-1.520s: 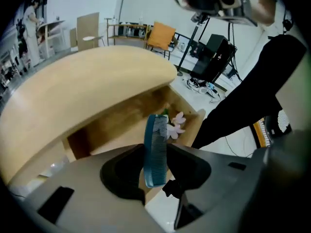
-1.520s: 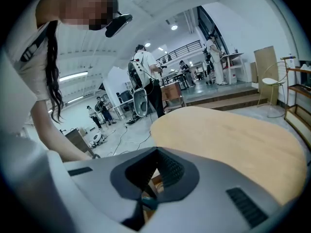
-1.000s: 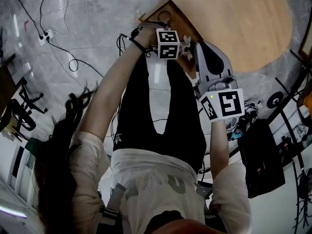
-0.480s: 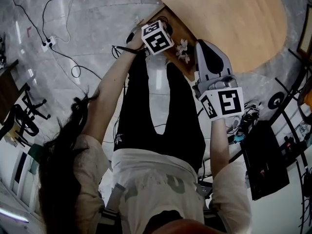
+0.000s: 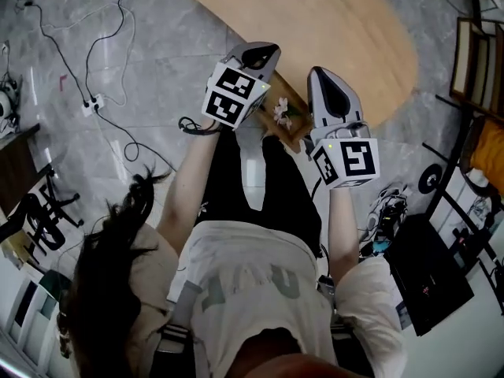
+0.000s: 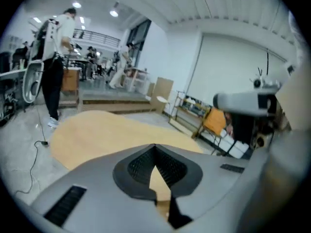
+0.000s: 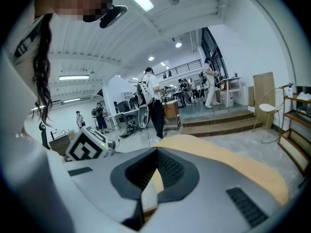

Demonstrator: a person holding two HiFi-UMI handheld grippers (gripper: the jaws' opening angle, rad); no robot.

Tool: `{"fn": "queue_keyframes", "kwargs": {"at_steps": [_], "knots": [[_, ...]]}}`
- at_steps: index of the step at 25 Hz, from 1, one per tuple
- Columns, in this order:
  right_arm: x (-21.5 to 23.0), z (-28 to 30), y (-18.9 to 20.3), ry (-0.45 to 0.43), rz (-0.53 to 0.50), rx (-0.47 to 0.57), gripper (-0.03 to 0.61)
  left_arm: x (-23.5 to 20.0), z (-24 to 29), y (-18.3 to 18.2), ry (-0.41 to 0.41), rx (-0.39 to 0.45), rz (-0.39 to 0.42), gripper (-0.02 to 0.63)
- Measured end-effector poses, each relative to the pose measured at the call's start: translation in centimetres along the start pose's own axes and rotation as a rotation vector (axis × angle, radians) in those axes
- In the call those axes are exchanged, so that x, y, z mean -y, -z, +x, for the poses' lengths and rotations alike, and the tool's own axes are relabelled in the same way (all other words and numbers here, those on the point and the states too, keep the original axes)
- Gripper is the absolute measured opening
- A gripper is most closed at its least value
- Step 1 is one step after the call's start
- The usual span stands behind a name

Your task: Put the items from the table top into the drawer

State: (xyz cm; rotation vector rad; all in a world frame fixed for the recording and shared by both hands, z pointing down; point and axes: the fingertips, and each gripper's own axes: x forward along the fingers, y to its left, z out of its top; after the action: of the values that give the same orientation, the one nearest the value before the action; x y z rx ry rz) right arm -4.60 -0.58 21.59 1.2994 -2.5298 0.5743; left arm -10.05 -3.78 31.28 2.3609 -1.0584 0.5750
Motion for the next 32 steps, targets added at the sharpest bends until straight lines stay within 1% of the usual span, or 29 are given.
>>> {"fn": "queue_keyframes", "kwargs": {"at_steps": [2,3,4,7,9,11,13,15,17,20,23,26,32], "knots": [[-0.5,-0.5,-4.1,0.021,-0.015,0.069,0.005,0.4,-3.6,-6.1,-0.034,0.152,-0.069,0.005],[-0.8,-0.8,-6.1,0.037,-0.023,0.104,0.005,0.8,-5.5,-9.0,-0.056,0.221,-0.083,0.005],[-1.1,-1.3,-8.2,0.056,-0.032,0.138,0.005,1.3,-7.7,-11.7,-0.082,0.281,-0.081,0.005],[-2.6,-3.3,-14.4,0.112,-0.053,0.23,0.005,3.0,-14.2,-18.7,-0.161,0.429,-0.037,0.005],[-3.9,-5.2,-17.9,0.129,-0.03,0.273,0.005,4.2,-18.2,-21.7,-0.211,0.497,-0.022,0.005],[-5.4,-7.5,-20.8,0.129,0.004,0.311,0.005,5.4,-21.7,-23.8,-0.265,0.537,-0.007,0.005],[-6.7,-9.3,-23.4,0.123,0.006,0.352,0.005,6.4,-24.5,-25.9,-0.312,0.564,0.03,0.005],[-8.2,-10.5,-25.3,0.107,-0.021,0.39,0.005,7.0,-26.7,-27.4,-0.342,0.59,0.072,0.005],[-9.9,-11.2,-26.5,0.081,-0.054,0.42,0.005,7.4,-28.6,-28.2,-0.359,0.616,0.1,0.005],[-12.6,-11.6,-27.4,0.048,-0.104,0.451,0.005,7.4,-31.1,-28.7,-0.373,0.649,0.114,0.005],[-14.6,-11.2,-27.6,0.025,-0.143,0.452,0.005,6.9,-32.5,-28.7,-0.397,0.661,0.14,0.005],[-15.4,-10.8,-27.3,0.032,-0.17,0.429,0.005,6.5,-32.9,-28.4,-0.416,0.651,0.156,0.005],[-15.7,-10.8,-27.9,0.062,-0.198,0.436,0.005,6.3,-33.4,-28.7,-0.399,0.663,0.154,0.005]]}}
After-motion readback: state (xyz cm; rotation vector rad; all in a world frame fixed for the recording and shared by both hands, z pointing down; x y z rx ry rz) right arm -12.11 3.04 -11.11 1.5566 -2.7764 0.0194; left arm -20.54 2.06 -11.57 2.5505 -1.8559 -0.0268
